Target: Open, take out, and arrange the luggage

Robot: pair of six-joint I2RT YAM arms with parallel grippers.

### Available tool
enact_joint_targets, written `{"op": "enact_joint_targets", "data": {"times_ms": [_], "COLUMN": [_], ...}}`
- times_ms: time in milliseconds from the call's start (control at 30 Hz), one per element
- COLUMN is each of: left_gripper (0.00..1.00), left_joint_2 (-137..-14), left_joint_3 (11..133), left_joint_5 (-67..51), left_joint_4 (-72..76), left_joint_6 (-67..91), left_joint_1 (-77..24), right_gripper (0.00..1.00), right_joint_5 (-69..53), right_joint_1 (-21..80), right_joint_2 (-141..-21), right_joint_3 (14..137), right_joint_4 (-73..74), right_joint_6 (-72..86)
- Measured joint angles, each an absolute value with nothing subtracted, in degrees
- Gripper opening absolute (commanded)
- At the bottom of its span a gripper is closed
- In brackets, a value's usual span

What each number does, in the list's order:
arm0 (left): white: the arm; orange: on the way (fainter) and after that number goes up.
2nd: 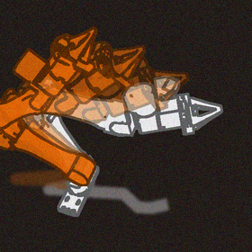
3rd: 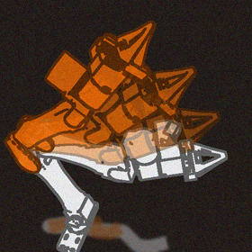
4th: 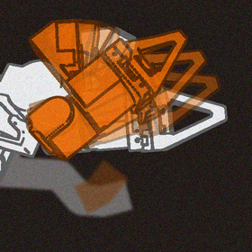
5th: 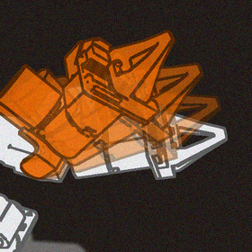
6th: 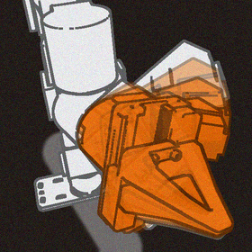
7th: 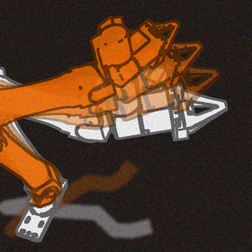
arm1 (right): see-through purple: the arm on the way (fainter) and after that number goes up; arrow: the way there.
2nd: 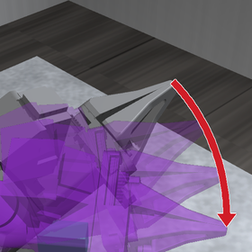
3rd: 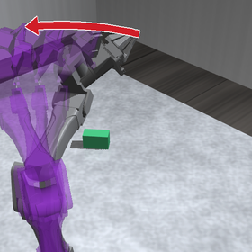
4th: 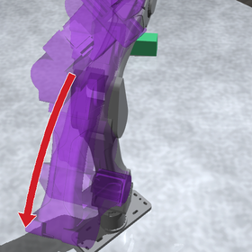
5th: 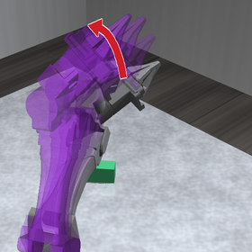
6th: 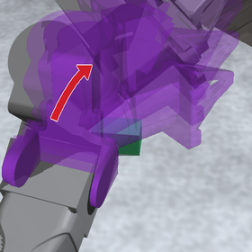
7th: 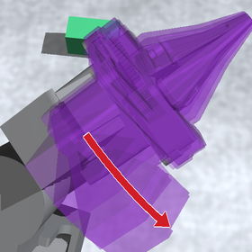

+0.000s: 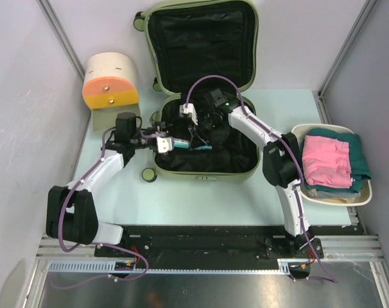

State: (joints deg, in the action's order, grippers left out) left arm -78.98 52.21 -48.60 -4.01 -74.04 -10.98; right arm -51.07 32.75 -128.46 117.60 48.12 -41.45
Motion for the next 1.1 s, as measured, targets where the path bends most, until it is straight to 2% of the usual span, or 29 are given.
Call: {"op": "enact_joint_targets", "data": {"times_ms": [300, 500, 1100], "left_gripper": [0.75, 0.70, 0.55], "left_joint_2": [-79.3, -79.3, -82.6], "left_joint_3": [56.2, 56.8, 58.2], "left_joint_5": [-54.7, -59.0, -57.2], "left_joint_4": [-5.6, -7.1, -8.1], "left_joint_6": [-54.1, -44.1, -41.1], "left_joint_1": [-7.7, -6.6, -7.0], "right_gripper": [0.00, 0.00, 0.00], "right_joint_5": [-48.4, -48.3, -48.5], "right_joint_1": [32.1, 31.8, 32.6], "right_joint_2": [-118.8, -113.7, -113.6], "right_joint_3": [104.9, 97.6, 97.6], "right_joint_4": [39.1, 29.1, 25.9], "right_joint_6": [-49.6, -52.1, -59.1]}}
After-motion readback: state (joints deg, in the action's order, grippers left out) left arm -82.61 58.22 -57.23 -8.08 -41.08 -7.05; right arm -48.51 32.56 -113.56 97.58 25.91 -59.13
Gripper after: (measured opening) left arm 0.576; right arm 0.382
